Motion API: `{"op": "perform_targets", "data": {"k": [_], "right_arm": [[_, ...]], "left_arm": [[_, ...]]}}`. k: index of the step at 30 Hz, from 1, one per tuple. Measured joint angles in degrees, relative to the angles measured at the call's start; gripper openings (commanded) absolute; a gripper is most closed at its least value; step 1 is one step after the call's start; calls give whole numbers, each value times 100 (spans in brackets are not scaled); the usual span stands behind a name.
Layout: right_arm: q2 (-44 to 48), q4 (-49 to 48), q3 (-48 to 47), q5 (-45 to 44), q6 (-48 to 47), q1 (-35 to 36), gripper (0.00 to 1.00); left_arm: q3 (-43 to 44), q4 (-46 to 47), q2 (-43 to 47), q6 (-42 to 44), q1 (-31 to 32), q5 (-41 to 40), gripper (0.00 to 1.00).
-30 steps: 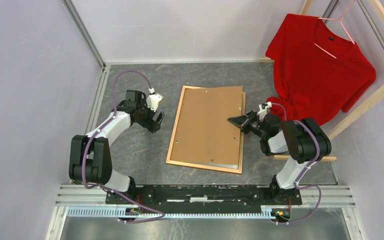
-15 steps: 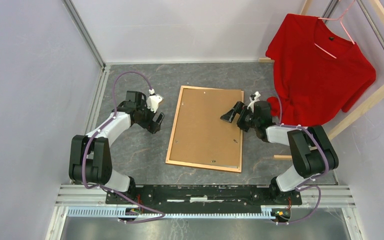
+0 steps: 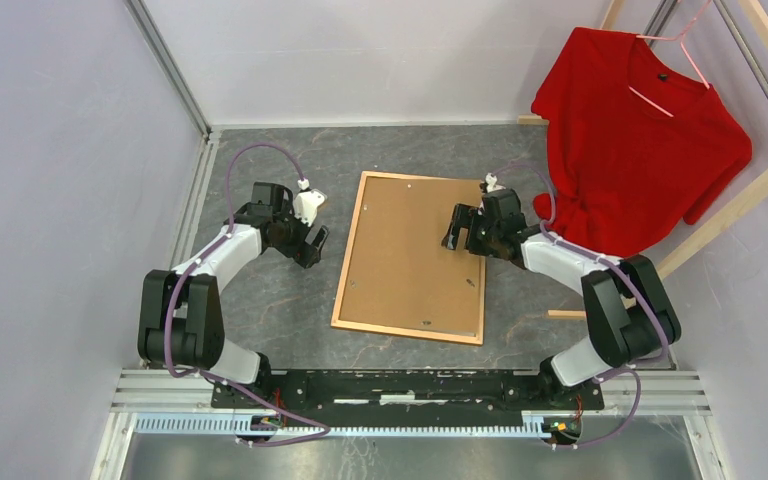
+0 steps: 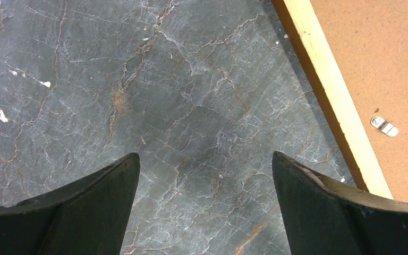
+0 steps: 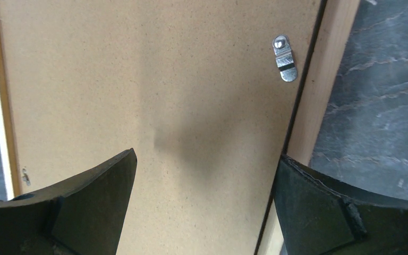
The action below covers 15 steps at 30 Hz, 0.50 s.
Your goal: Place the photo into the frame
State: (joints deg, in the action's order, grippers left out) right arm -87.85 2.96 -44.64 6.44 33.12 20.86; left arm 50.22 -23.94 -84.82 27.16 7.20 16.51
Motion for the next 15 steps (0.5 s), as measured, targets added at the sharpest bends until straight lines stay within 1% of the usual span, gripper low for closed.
{"op": "perform_targets", "data": {"k": [7, 11, 15], "right_arm": [[227, 730, -280, -463, -334, 90, 98], [422, 896, -402, -555, -503, 90, 98], [850, 994, -444, -774, -625, 90, 98]], "left_arm": [[-11, 7, 2, 0, 0, -13, 100], [-37, 7, 11, 0, 0, -24, 100], [-39, 4, 24, 0, 0, -44, 100]]}}
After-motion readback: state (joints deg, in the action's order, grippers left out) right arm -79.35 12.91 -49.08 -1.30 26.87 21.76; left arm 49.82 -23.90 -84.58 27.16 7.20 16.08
